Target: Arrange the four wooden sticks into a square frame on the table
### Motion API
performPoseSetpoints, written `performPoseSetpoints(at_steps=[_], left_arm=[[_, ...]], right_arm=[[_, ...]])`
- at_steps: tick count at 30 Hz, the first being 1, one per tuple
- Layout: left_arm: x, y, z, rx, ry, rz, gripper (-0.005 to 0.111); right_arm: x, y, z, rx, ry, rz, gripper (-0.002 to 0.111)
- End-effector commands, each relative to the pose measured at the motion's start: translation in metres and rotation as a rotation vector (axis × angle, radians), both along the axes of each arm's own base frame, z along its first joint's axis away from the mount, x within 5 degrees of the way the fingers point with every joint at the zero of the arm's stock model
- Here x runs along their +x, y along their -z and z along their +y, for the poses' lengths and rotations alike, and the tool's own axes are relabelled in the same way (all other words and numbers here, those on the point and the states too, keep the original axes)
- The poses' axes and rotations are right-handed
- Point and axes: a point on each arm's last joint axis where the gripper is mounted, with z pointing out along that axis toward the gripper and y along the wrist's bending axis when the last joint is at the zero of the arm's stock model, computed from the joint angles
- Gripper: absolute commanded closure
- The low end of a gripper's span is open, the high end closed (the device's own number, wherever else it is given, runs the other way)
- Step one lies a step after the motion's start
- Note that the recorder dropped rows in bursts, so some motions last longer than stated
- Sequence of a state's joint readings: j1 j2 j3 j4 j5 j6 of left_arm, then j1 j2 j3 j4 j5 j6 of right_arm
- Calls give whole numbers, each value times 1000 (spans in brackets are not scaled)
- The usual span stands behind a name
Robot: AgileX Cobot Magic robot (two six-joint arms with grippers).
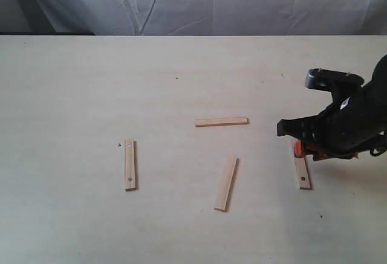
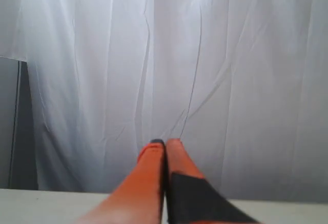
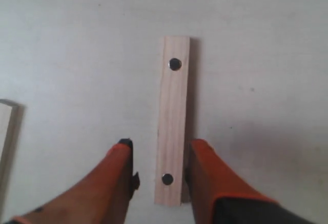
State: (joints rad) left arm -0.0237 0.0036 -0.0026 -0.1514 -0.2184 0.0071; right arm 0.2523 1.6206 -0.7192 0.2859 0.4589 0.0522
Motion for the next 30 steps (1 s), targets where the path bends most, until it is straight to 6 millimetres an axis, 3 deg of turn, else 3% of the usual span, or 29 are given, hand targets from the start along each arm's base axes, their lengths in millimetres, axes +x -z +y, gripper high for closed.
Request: performPoseSetpoints(at_steps=[1, 7, 14, 18, 22, 26, 30], left_arm=[[-1, -19, 4, -154, -1, -34, 107], [29, -65, -7, -48, 83, 305, 107], [96, -86, -14, 135, 155, 873, 107], [136, -75, -15, 157, 183, 1118, 107], [168, -41, -20, 161, 214, 1290, 107], [185, -10, -38, 209, 278, 1416, 107], [193, 0, -46, 199, 297, 1426, 107]], right_arm=[[9, 5, 7, 5, -5, 4, 72], [26, -5, 13, 17, -17, -4, 72], [25, -2, 14, 13, -23, 25, 72], [25, 4, 14, 7, -25, 48, 60], [25, 8, 13, -12, -39, 61, 56], [26, 11, 13, -11, -29, 60, 56], [27, 19, 13, -18, -29, 86, 56]])
